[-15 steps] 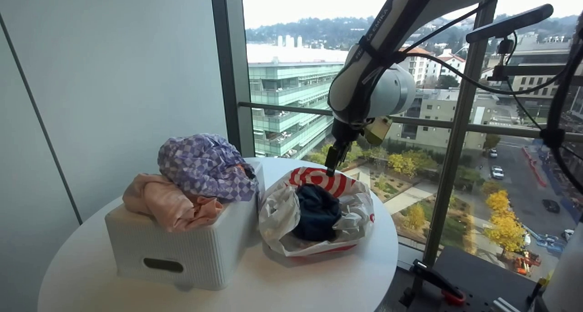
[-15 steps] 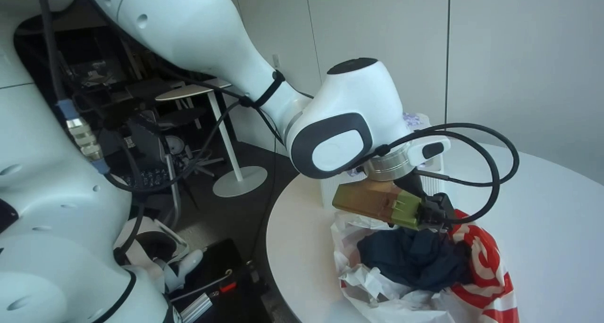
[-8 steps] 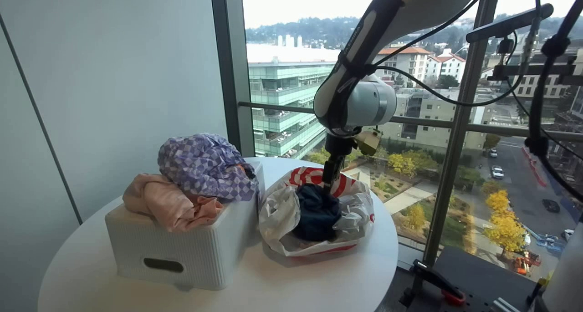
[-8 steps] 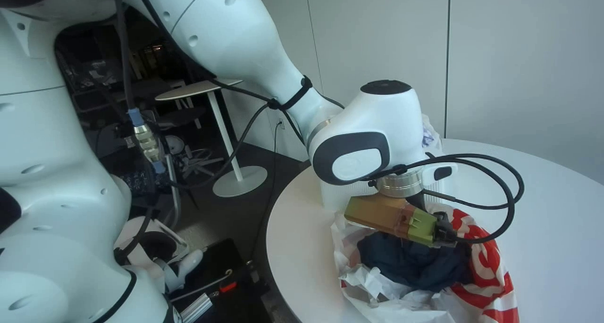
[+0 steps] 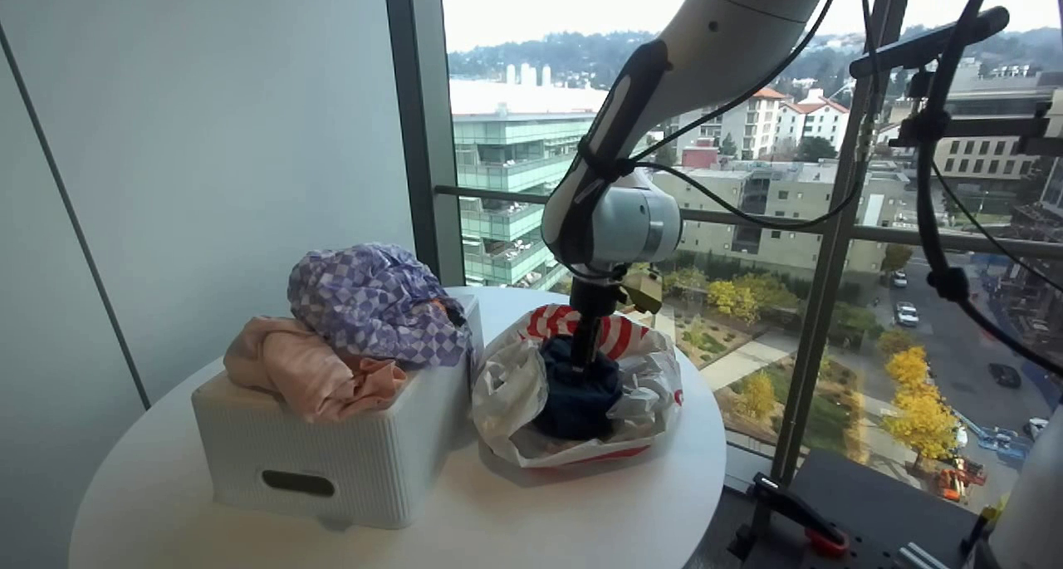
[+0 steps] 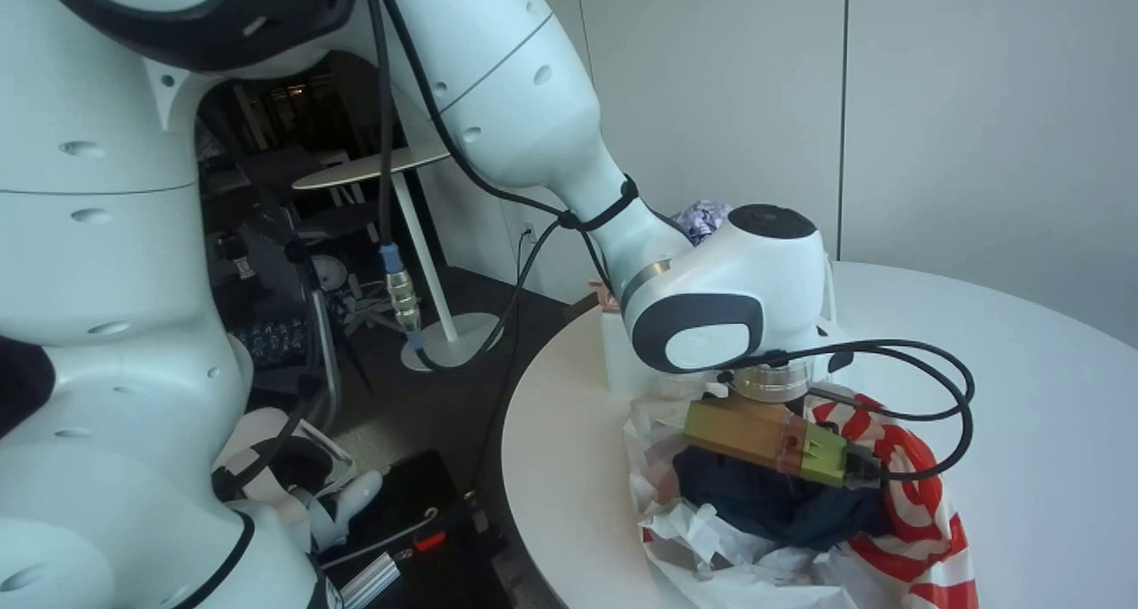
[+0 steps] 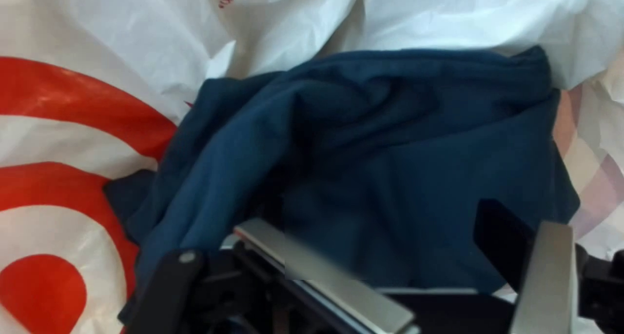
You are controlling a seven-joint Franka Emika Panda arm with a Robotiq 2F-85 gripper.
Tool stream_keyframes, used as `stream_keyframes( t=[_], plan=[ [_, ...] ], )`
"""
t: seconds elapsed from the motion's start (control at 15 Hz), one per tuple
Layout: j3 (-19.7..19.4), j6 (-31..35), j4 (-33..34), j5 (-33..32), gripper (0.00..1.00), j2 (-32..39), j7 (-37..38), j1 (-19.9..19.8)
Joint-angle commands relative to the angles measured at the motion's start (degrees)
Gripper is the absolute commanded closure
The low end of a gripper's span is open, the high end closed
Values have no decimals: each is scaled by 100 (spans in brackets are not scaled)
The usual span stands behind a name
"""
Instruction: Put the clothes in the bag on top of the basket
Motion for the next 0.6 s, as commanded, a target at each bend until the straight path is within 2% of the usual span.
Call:
stream_keyframes(
  t=[0.0,0.13,0.4,0.47,0.53],
  plan=[
    [176,42,558,-41,0,572,-135,-193],
    [189,-163,783,-101,0,799,28,-202],
    [194,-78,1005,-300,0,1102,53,-191],
    [222,-113,1028,-308,23,1108,44,-215],
    [218,-131,1039,-336,27,1102,80,-202]
  ],
)
